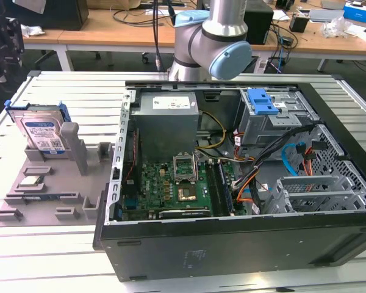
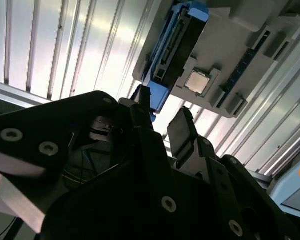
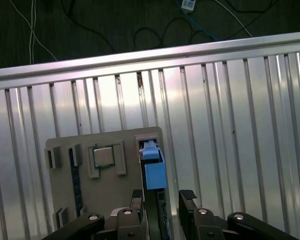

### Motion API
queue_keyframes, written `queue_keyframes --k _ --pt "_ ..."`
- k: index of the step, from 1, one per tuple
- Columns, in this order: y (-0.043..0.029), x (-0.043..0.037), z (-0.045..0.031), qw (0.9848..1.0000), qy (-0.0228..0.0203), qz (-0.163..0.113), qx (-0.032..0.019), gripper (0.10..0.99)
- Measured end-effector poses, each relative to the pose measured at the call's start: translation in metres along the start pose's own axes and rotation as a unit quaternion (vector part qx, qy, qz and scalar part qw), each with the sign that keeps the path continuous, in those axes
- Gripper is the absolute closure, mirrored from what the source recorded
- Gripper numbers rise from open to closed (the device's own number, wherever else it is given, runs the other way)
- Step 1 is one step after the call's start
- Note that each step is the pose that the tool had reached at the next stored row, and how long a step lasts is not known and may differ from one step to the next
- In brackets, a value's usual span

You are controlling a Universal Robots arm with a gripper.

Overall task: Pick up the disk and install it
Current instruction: 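Pick up the disk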

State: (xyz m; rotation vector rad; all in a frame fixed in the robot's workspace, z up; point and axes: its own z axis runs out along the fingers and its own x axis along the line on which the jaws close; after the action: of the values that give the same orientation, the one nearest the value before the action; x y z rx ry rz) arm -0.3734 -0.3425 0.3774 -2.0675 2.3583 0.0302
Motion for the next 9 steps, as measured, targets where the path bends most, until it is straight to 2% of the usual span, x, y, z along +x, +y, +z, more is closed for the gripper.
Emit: queue_keyframes --k 7,8,9 --pt "-0.0007 0.0002 0.012 1.0 0.0006 0.0 0.0002 0.663" --pt "-0.0006 0.0002 0.0162 1.0 0.0006 0.0 0.0001 0.663" --pt "-0.0008 0.0004 0.0277 1.0 0.0006 0.0 0.0002 0.663"
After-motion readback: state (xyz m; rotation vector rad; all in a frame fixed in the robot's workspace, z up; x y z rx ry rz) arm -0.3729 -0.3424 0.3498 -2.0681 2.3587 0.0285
